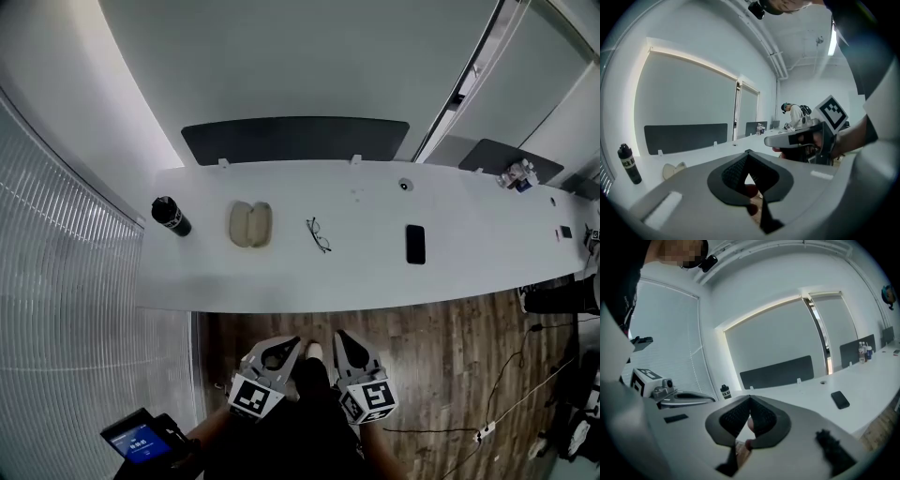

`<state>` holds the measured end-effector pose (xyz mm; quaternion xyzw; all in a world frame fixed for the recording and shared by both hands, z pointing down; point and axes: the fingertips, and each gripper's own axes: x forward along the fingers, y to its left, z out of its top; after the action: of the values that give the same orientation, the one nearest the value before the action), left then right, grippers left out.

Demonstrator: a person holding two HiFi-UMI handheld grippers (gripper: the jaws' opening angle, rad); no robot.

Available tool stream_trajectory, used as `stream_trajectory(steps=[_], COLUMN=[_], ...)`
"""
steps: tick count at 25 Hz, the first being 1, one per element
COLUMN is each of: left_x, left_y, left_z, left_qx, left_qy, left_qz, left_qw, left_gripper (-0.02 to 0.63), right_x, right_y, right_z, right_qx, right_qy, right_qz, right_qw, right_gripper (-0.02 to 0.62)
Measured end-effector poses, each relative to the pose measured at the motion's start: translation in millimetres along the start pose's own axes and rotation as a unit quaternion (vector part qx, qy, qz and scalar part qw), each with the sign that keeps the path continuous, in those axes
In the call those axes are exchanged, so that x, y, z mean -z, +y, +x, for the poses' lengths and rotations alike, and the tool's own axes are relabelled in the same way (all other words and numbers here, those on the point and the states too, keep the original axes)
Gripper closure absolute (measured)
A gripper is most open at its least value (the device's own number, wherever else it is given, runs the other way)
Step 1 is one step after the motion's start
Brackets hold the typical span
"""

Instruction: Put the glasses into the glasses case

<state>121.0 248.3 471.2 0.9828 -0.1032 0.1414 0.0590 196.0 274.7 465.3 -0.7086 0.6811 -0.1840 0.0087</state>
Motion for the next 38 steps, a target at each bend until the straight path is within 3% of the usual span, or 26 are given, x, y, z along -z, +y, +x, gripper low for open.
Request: stream_trajectory(steps=[4, 7, 10, 15, 18, 20, 22, 25, 28, 32, 34, 38], left_x=[-1.9, -12.3, -13.9, -22.1, -23.9, -26.3, -36.1, -31.2, -25.2, -20.8, -12.1, -21.3], left_y=[4.9, 20.9, 47.4, 112.0, 149.7, 172.7, 192.4, 209.0, 218.5, 227.7, 224.4, 223.3], left_z=[38.2, 51.7, 52.7, 30.9, 30.0, 35.6, 42.3, 55.5, 73.2, 93.7, 102.8, 123.3], left_qx=[0.008, -0.007, -0.05, -0.138, -0.158, -0.145, -0.122, -0.071, -0.017, 0.028, 0.054, 0.078], left_qy=[-0.008, -0.023, -0.031, -0.048, -0.046, -0.046, -0.056, -0.049, -0.042, -0.015, -0.011, -0.01], left_qz=[0.004, -0.002, -0.026, -0.06, -0.058, -0.066, -0.107, -0.108, -0.082, -0.031, -0.004, 0.002], left_qw=[0.9999, 0.9997, 0.9979, 0.9874, 0.9846, 0.9862, 0.9852, 0.9903, 0.9956, 0.999, 0.9985, 0.9969], left_gripper=[0.601, 0.603, 0.603, 0.602, 0.603, 0.603, 0.603, 0.603, 0.603, 0.603, 0.601, 0.601], right_x=[-4.6, -9.9, -11.1, -18.5, -25.1, -23.4, -17.8, -5.1, -2.8, -14.8, -13.1, -7.7], right_y=[-44.6, -68.1, -80.9, -72.6, -63.6, -61.7, -61.1, -57.7, -60.1, -70.2, -73.0, -76.8], right_z=[21.1, 38.6, 63.7, 105.7, 135.5, 162.3, 188.9, 213.6, 233.1, 253.2, 257.6, 273.5], right_qx=[-0.007, -0.015, -0.035, -0.068, -0.079, -0.077, -0.062, -0.031, -0.006, 0.026, 0.031, 0.015], right_qy=[0.0, 0.011, 0.026, 0.047, 0.06, 0.074, 0.093, 0.115, 0.113, 0.087, 0.077, 0.07], right_qz=[-0.002, -0.002, -0.011, -0.032, -0.047, -0.056, -0.058, -0.043, -0.05, -0.043, -0.027, -0.011], right_qw=[1.0, 1.0, 0.999, 0.996, 0.994, 0.993, 0.992, 0.992, 0.992, 0.995, 0.996, 0.997], right_gripper=[0.601, 0.601, 0.601, 0.601, 0.601, 0.601, 0.601, 0.601, 0.601, 0.601, 0.601, 0.601])
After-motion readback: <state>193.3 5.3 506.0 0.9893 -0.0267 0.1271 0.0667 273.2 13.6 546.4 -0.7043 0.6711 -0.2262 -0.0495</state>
